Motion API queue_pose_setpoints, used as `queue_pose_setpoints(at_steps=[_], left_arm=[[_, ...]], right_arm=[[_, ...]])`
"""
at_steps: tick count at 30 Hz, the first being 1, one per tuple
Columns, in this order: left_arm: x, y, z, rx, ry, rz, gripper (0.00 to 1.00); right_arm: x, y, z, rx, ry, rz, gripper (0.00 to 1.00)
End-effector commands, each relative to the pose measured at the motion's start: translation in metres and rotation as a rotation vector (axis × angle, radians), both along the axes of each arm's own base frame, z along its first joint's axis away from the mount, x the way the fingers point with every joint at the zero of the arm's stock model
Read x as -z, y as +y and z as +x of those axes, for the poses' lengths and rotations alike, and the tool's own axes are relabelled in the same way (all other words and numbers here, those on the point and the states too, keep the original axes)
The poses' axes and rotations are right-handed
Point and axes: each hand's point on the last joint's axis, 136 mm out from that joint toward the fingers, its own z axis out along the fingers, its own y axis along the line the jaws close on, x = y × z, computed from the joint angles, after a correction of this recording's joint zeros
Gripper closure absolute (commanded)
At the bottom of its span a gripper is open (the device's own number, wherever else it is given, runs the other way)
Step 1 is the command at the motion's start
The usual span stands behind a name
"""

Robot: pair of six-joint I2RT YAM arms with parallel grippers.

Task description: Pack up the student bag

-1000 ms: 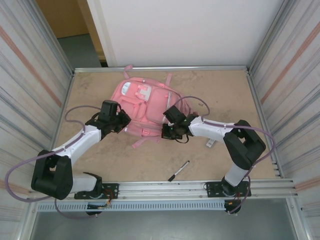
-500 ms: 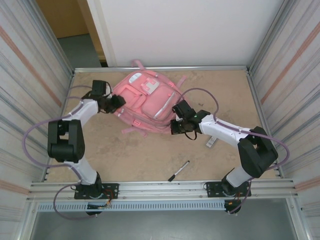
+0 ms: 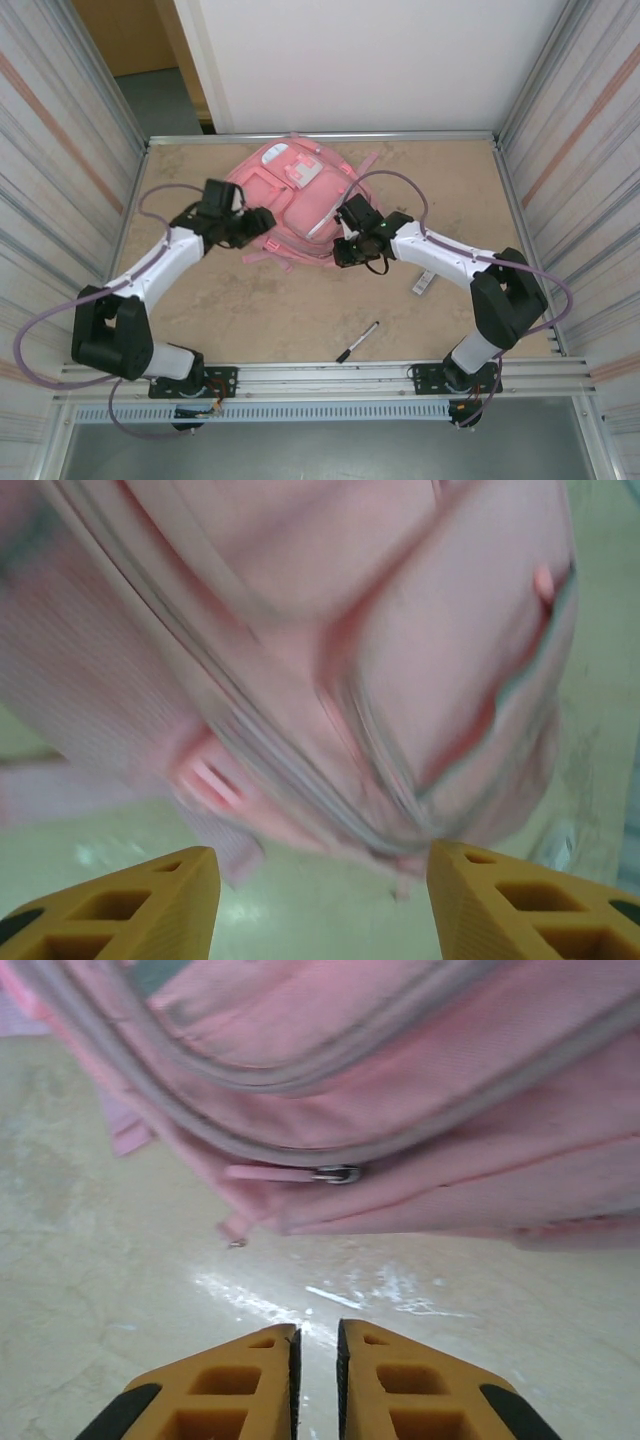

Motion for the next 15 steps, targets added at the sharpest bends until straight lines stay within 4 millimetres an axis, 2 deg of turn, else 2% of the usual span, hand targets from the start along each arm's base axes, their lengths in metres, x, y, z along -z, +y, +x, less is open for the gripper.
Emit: queue_pose_setpoints(at_steps=[1,6,9,15], left_arm=[[0.009,-0.009,0.000,-0.087,-0.018,0.030,0.44],[0.029,-0.040,0.005,-0.043,0.030,0.070,0.45],[0.041,-0.048,0.005,-0.065,0.040,0.107,0.46],[0.067,-0.038,0.008,-0.181,0.068,0.156,0.49]], right_arm=[[-0.004,-0.002,0.000,0.012,0.004,0.000,0.74],[-0.009,-0.012,0.023,0.097,-0.030,-0.009,0.71],[-0.014,-0.014,0.028,0.116,-0.038,0.018,0.70],[-0.011,-0.019,0.023,0.135,-0.045,0.038,0.70]])
